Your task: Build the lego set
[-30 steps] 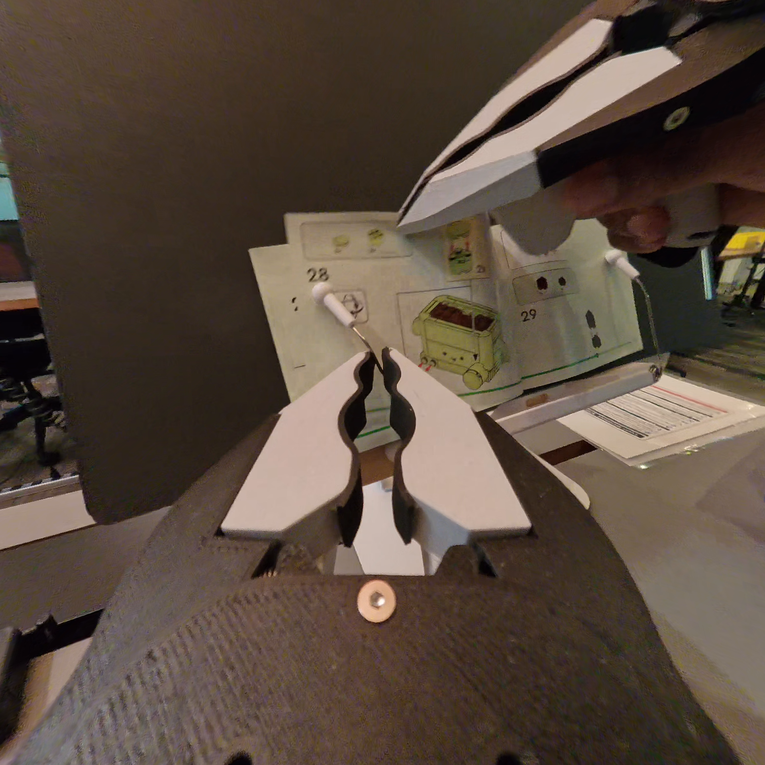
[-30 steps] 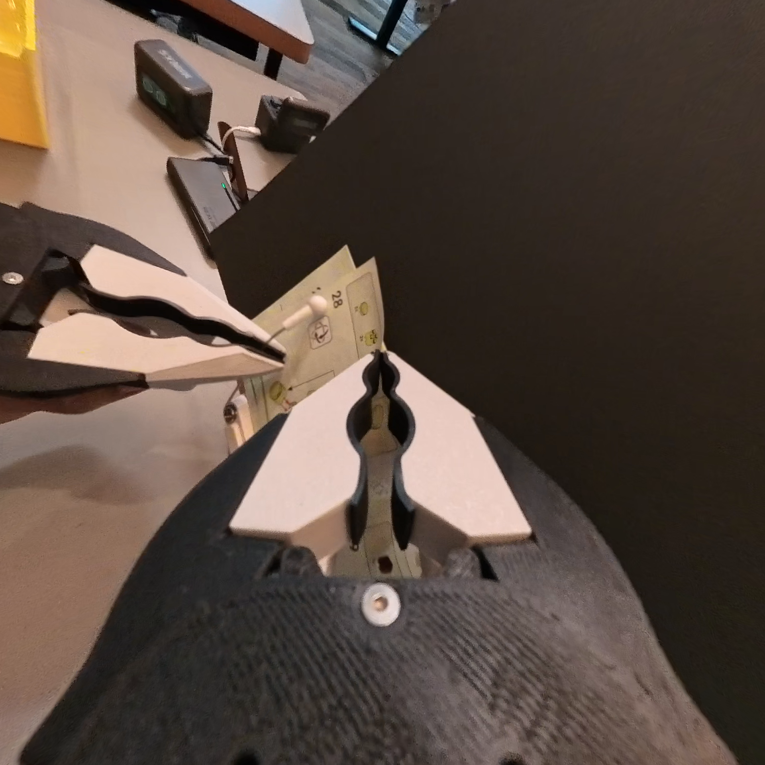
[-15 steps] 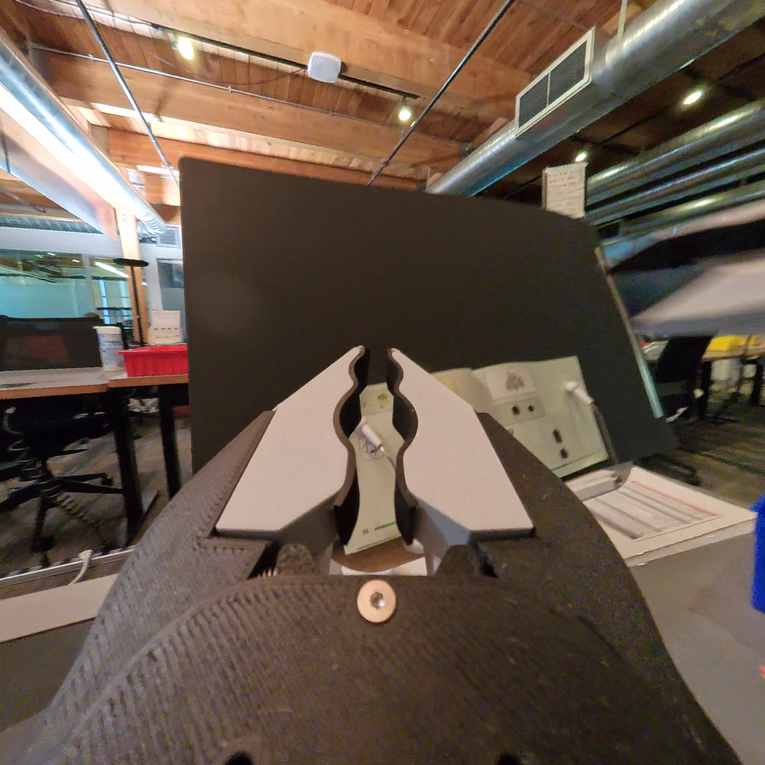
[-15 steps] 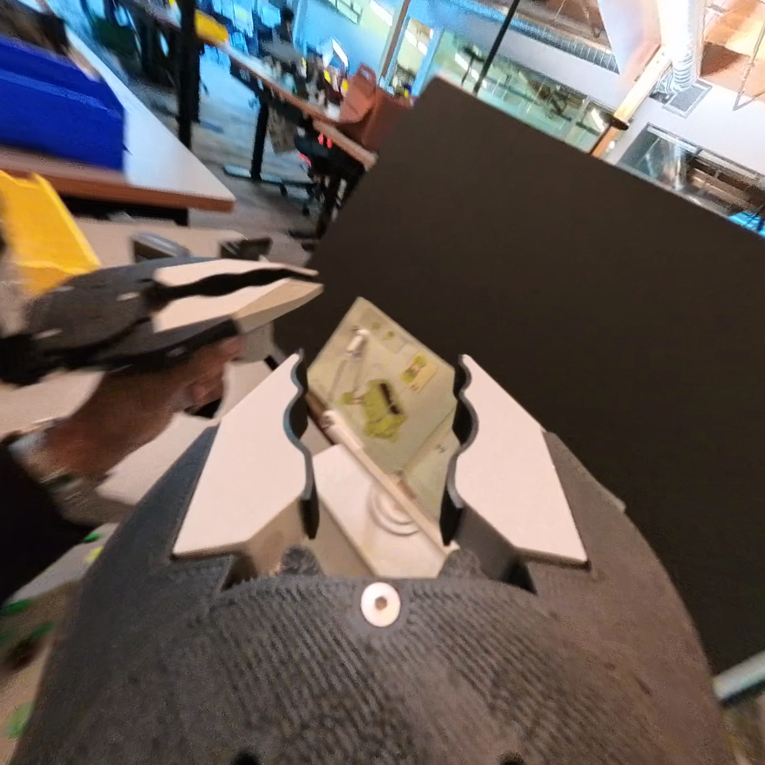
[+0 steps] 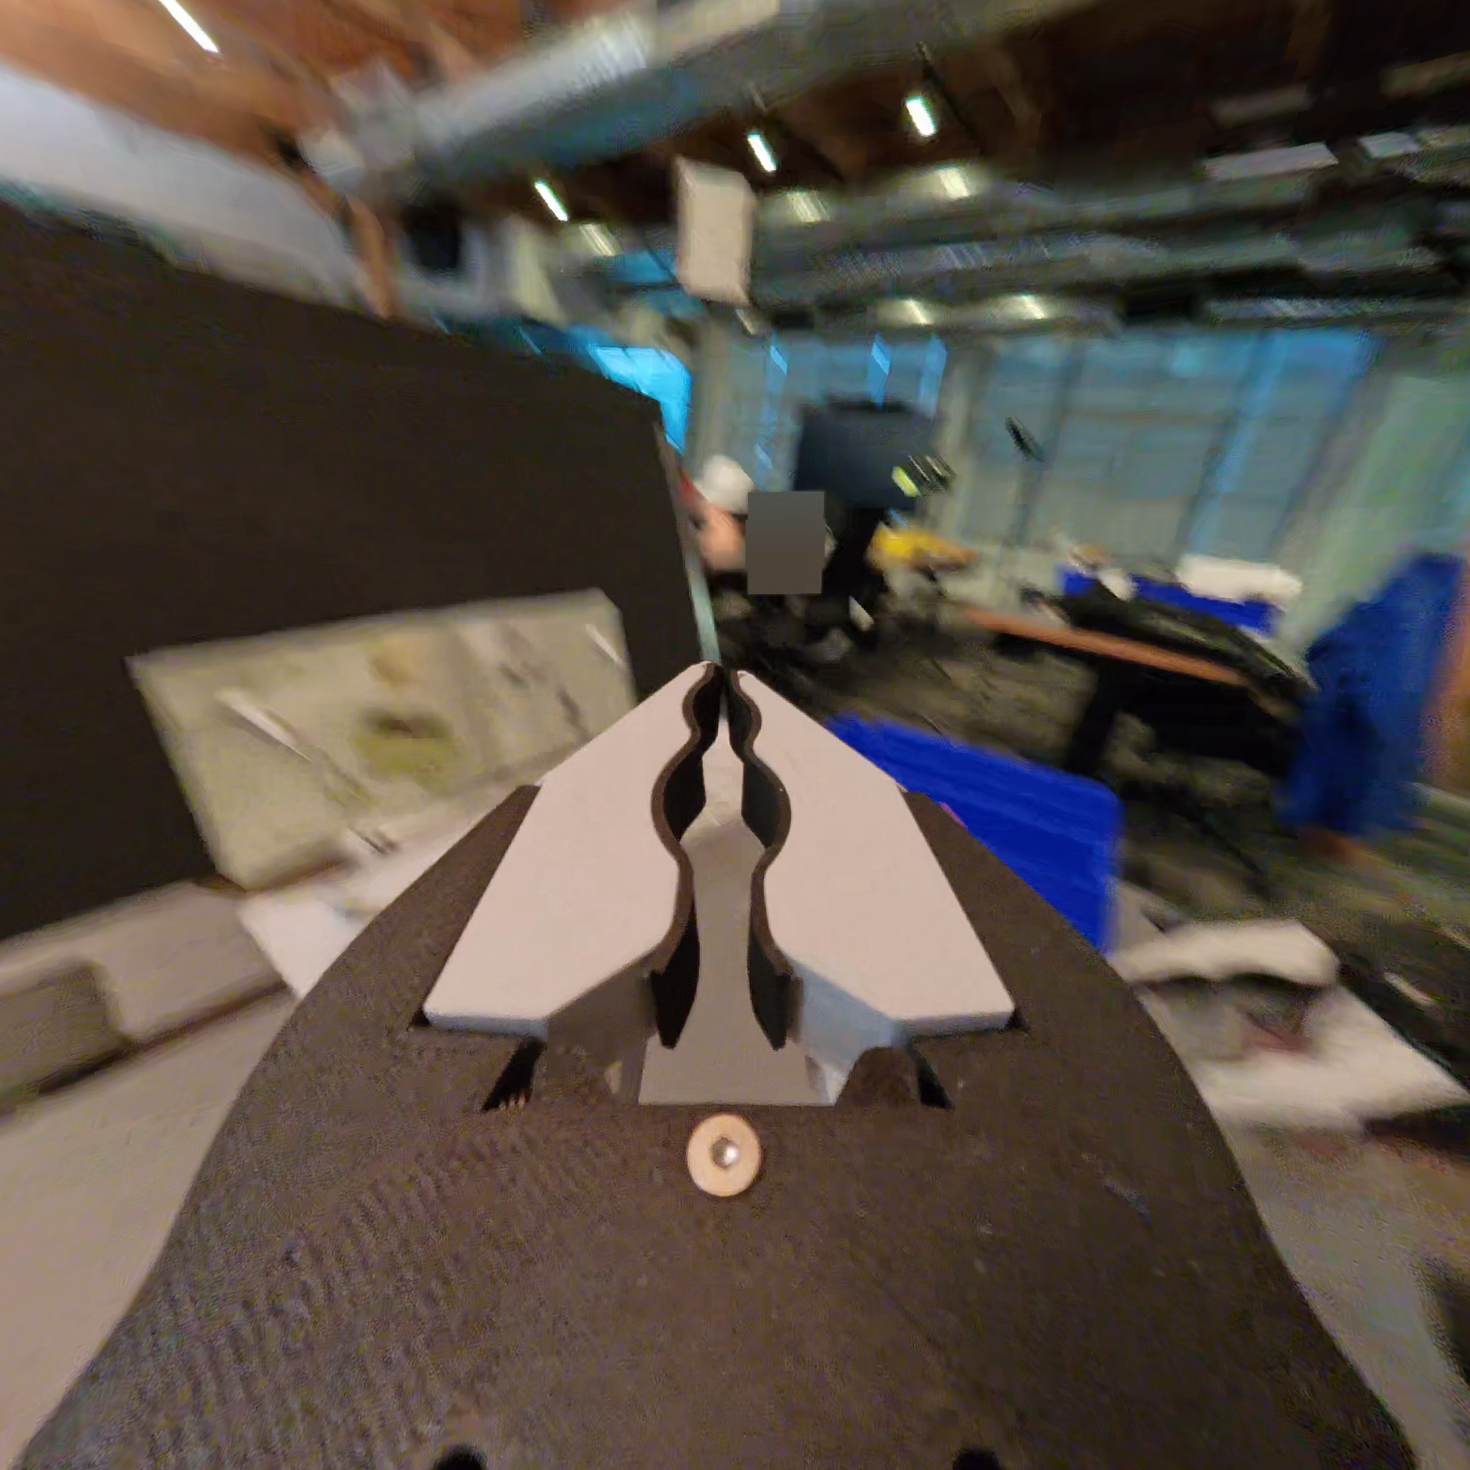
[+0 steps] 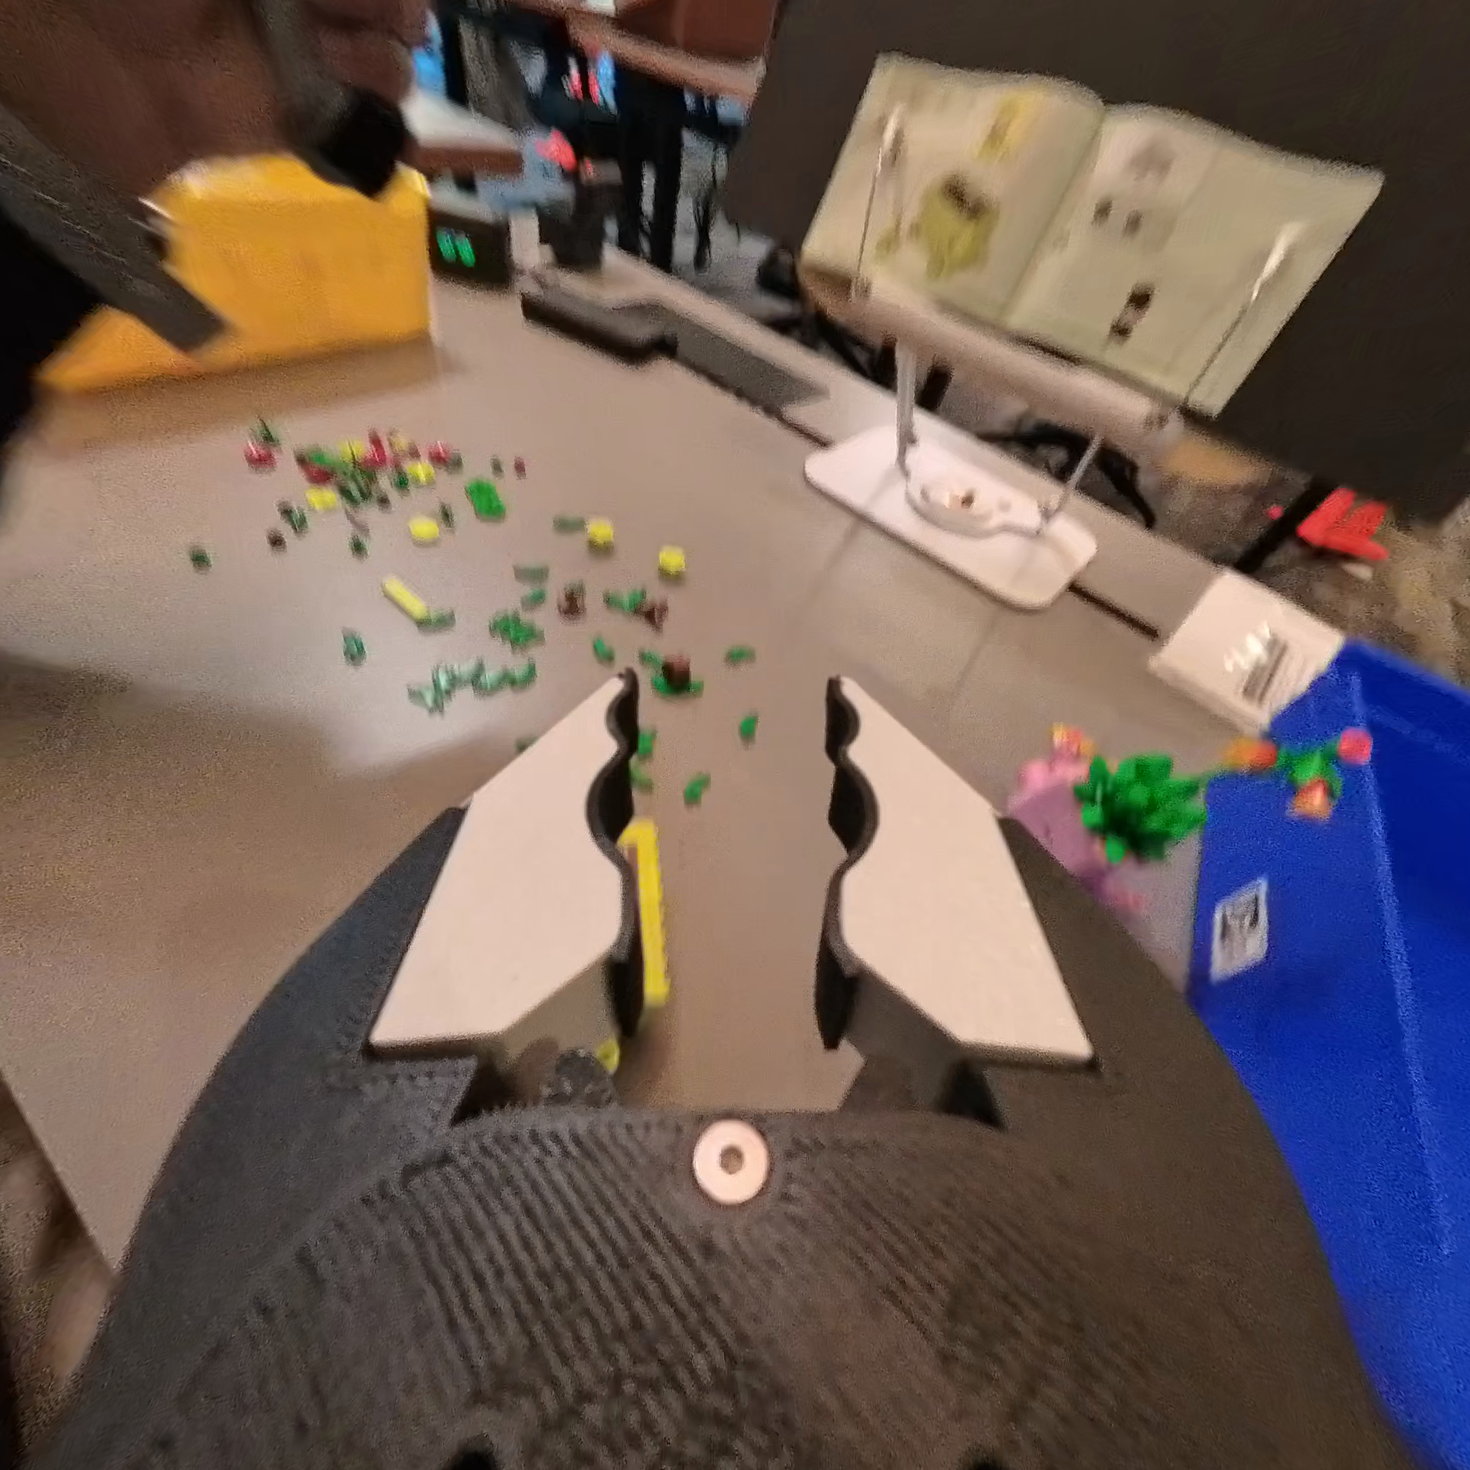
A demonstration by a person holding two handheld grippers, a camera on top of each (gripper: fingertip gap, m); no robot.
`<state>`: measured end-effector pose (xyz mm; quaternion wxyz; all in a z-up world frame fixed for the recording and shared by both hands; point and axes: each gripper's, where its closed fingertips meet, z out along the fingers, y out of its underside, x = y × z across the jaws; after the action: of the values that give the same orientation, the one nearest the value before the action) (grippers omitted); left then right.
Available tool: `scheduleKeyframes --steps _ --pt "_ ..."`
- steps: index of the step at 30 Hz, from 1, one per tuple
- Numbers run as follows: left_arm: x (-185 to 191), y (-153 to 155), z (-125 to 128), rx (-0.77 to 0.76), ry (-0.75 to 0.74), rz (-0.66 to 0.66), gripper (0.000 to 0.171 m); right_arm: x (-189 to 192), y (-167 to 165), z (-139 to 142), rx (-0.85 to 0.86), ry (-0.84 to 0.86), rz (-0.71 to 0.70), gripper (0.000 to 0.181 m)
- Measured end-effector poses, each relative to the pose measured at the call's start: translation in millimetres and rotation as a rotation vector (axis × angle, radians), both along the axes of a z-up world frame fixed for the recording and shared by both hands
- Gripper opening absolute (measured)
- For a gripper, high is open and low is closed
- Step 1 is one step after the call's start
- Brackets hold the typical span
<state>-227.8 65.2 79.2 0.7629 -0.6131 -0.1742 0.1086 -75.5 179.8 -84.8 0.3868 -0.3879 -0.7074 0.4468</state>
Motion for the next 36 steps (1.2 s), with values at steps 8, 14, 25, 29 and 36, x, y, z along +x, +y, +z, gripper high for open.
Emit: scheduleKeyframes --steps 8,14,25,29,36 --pt "113.3 9.7 -165.1 -0.285 -0.141 -0.132 0.011 48.8 4.4 -52.0 -0.202 -0.003 0.001 0.059" --pt "132.6 10.8 -187.5 -0.315 -0.109 -0.158 0.013 43.9 5.6 -47.8 -0.186 0.042 -0.008 0.042" --pt "138.3 17.9 -213.8 -0.375 -0.161 -0.208 0.016 21.4 11.1 -44.5 -0.272 0.032 0.011 0.035" --pt "142.1 23.3 -221.5 -0.417 -0.201 -0.266 0.018 20.0 2.8 -53.3 -0.258 -0.037 0.058 0.048" --pt "156.6 29.4 -226.0 -0.495 -0.098 -0.293 0.000 40.6 -8.0 -77.5 -0.087 -0.142 0.130 0.093"
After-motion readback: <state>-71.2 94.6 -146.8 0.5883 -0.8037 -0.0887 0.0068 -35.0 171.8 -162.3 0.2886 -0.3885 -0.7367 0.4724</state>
